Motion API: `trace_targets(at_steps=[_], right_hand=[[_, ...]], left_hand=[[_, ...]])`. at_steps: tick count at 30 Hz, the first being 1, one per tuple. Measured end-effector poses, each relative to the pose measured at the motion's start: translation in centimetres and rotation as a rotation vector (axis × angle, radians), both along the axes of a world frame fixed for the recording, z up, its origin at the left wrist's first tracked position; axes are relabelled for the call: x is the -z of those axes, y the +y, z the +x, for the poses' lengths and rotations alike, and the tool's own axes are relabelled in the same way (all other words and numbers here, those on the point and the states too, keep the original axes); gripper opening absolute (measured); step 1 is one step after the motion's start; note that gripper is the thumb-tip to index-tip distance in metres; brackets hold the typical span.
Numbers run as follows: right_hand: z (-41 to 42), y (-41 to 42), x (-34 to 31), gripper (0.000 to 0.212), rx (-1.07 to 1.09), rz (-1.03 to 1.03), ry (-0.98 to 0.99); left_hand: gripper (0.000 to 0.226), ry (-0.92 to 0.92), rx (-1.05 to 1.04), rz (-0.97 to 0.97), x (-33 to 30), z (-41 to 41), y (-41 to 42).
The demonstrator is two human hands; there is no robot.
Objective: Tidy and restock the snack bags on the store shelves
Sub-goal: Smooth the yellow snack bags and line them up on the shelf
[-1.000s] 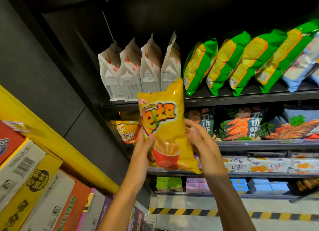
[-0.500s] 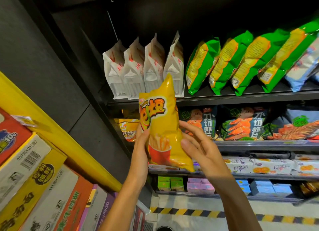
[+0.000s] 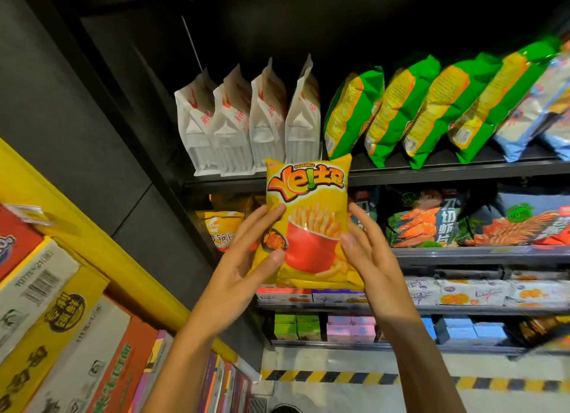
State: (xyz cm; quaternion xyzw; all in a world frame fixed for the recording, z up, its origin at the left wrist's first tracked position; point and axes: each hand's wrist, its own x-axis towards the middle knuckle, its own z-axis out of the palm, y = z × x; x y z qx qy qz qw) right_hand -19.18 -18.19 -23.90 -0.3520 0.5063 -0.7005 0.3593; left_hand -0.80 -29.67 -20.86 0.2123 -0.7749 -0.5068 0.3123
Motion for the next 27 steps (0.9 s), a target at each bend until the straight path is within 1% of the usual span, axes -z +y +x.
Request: trace_targets(at_steps=[2, 4, 6, 7, 9, 12, 14, 15, 16, 18, 19, 22, 24, 27], right_hand=[[0.2, 0.3, -0.6, 0.061, 0.019, -0.084, 0.1], [0.2, 0.8, -1.1, 0.058, -0.011, -0.184, 0.29], [0.3, 1.1, -1.3, 0.061, -0.088, -0.232, 0.448], [0.4, 1.0, -1.5, 0.059, -0.129, -0.226, 0.482], [0.9, 0.8, -1.6, 0.06, -0.167, -0.216, 0.506], [1.5, 0.4, -1.1, 0.051, -0.065, -0.217, 0.46], [1.7, 0.3, -1.1, 0.043, 0.015, -0.166, 0.352], [1.9, 0.2, -1.1, 0.037, 0.059, -0.142, 0.294], [2.0, 0.0, -1.1, 0.028, 0.118, -0.129, 0.249], [2.2, -0.2, -0.8, 0.012, 0.226, -0.121, 0.181], [2.3, -0.3, -0.6, 0.01, 0.256, -0.115, 0.157], [2.5, -0.4, -0.5, 0.013, 0.288, -0.078, 0.104], [2.5, -0.4, -0.4, 0.013, 0.294, -0.067, 0.059], [2.5, -0.5, -0.4, 0.013, 0.287, -0.07, 0.035]], left_hand=[[0.042, -0.031, -0.083, -0.057, -0.1, 0.2, -0.1], [0.035, -0.01, -0.136, -0.022, -0.3, 0.4, 0.0], [0.029, 0.011, -0.16, 0.029, -0.5, 0.6, 0.0], [0.029, 0.018, -0.159, 0.06, -0.7, 0.7, 0.0], [0.037, 0.029, -0.141, 0.138, -0.9, 1.1, -0.1], [0.047, 0.022, -0.058, 0.275, -1.2, 1.8, -0.2], [0.057, 0.028, 0.035, 0.381, -1.3, 2.2, 0.0], [0.062, 0.024, 0.071, 0.399, -1.4, 2.3, 0.2], [0.066, -0.001, 0.096, 0.377, -1.4, 2.4, 0.4], [0.065, -0.056, 0.132, 0.299, -1.4, 2.4, 1.0], [0.064, -0.072, 0.148, 0.279, -1.5, 2.2, 1.3], [0.068, -0.091, 0.164, 0.253, -1.5, 1.8, 1.9], [0.062, -0.058, 0.136, 0.235, -1.2, 1.5, 1.9], [0.051, -0.004, 0.049, 0.267, -0.6, 1.3, 1.8]])
